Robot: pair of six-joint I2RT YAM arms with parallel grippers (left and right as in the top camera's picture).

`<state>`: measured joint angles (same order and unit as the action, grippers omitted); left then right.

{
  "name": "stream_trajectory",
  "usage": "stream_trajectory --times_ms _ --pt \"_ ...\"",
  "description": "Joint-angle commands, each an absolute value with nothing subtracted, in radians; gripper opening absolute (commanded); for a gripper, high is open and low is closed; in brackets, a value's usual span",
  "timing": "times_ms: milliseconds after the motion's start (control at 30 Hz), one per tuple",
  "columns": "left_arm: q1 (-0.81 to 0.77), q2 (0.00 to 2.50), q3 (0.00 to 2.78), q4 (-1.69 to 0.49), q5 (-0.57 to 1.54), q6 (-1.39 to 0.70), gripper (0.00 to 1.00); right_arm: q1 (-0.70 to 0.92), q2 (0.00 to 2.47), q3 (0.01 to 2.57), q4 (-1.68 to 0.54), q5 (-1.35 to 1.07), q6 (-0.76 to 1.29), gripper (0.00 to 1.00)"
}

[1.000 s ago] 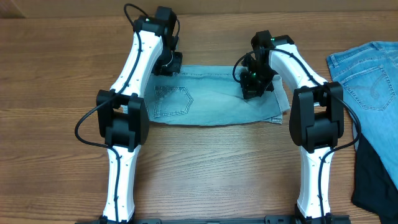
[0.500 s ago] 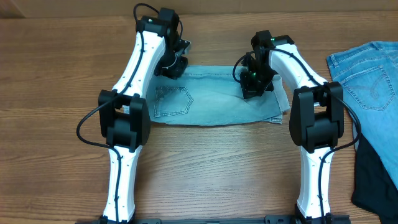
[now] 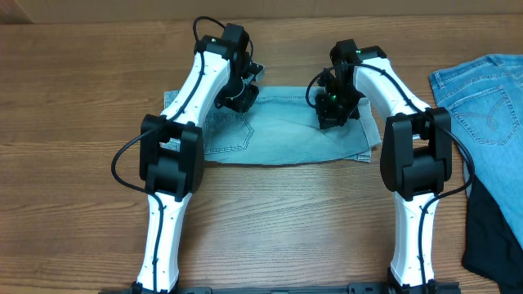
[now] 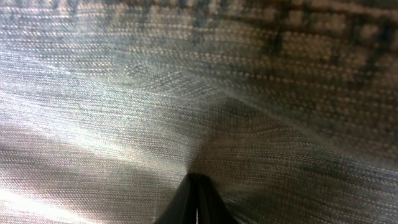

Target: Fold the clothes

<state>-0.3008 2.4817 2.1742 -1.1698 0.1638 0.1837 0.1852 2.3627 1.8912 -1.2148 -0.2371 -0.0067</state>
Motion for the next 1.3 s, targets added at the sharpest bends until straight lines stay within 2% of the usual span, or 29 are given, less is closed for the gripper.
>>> stream_trajectory --times_ms 0,133,200,333,433,533,700,833,1033,1100,1267 --pt "-0.289 2.498 2.154 -1.071 0.015 0.153 0.04 0.179 2.391 1.866 -1.183 -0.150 -0.004 0.04" --pt "-0.235 2.498 2.154 -0.913 -0.026 0.092 0.04 0.178 2.391 1.866 -1.180 -0.150 -0.004 0.05" --pt "-0.221 2.498 2.154 -0.870 -0.026 0.081 0.08 0.178 2.391 1.866 -1.179 -0.150 -0.004 0.06" --pt "-0.222 2.498 2.211 -0.898 -0.027 0.063 0.09 0.178 2.391 1.866 -1.179 -0.150 -0.004 0.06" --pt "-0.223 2.498 2.365 -1.018 -0.027 0.005 0.09 0.178 2.391 1.866 -1.179 -0.150 -0.004 0.06" --pt "-0.222 2.498 2.537 -1.195 -0.035 -0.097 0.09 0.178 2.391 1.866 -1.180 -0.150 -0.004 0.12" --pt "-0.175 2.498 2.560 -1.443 -0.134 -0.358 0.04 0.178 2.391 1.866 -1.180 -0.150 -0.004 0.14" --pt "-0.110 2.498 2.527 -1.508 -0.133 -0.398 0.08 0.178 2.391 1.866 -1.185 -0.150 -0.003 0.16" --pt "-0.092 2.498 2.257 -1.311 -0.085 -0.343 0.08 0.178 2.391 1.867 -1.181 -0.150 -0.003 0.17" --pt "-0.089 2.498 2.194 -1.260 -0.086 -0.322 0.08 0.178 2.390 1.877 -1.178 -0.151 -0.003 0.14" --pt "-0.077 2.498 2.164 -1.214 -0.104 -0.275 0.08 0.173 2.389 2.057 -1.242 -0.149 -0.004 0.15"
